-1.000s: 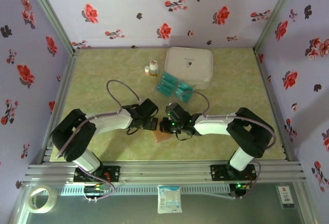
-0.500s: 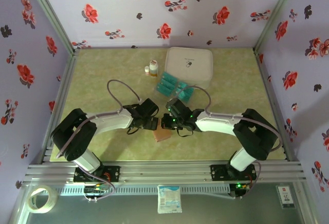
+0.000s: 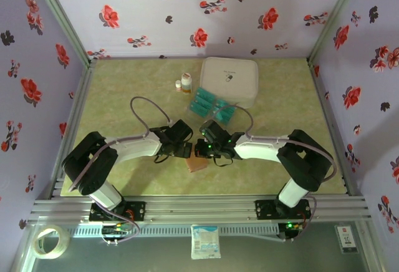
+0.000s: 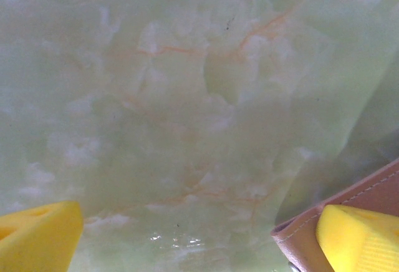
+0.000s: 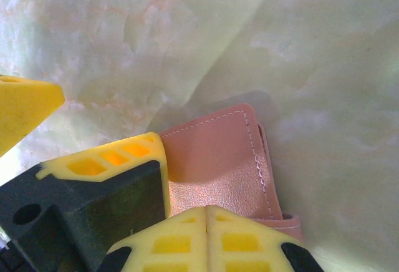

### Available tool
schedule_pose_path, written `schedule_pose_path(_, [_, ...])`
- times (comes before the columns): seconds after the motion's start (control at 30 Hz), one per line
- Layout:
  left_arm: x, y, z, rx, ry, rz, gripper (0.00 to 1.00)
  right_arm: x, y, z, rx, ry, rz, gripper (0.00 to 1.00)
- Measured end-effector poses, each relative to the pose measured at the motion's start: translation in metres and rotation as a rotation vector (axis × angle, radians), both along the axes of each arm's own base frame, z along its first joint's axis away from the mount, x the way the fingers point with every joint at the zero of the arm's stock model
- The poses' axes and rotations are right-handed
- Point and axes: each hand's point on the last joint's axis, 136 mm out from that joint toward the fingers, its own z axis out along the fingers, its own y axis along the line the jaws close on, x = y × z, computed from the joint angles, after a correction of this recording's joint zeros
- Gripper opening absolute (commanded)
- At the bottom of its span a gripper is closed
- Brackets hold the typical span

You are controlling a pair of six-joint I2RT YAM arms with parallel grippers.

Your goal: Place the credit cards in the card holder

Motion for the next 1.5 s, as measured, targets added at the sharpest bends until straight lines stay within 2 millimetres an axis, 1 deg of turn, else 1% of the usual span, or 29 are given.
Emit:
schedule_pose_path(0.13, [0.000,0.000,0.000,0.001,0.001,0.000,1.00,0.001,0.001,0.001,0.007,-0.005,-0.001,0.00])
schedule_pose_path(0.5, [0.001,-0.002,0.000,0.001,0.000,-0.003,1.00,-0.003,0.001,-0.006,0.029,-0.013,-0.002,0.00])
schedule_pose_path(0.8, [0.001,-0.002,0.000,0.003,-0.001,-0.003,1.00,-0.004,0.001,-0.007,0.042,-0.023,-0.006,0.00])
schedule_pose_path(1.13, [0.001,-0.003,0.000,0.002,-0.002,-0.005,1.00,-0.009,-0.009,-0.011,0.003,-0.060,-0.006,0.00])
schedule_pose_path(1.5, [0.001,-0.004,0.000,0.004,0.001,-0.005,1.00,-0.008,-0.008,-0.008,-0.005,-0.058,-0.005,0.00])
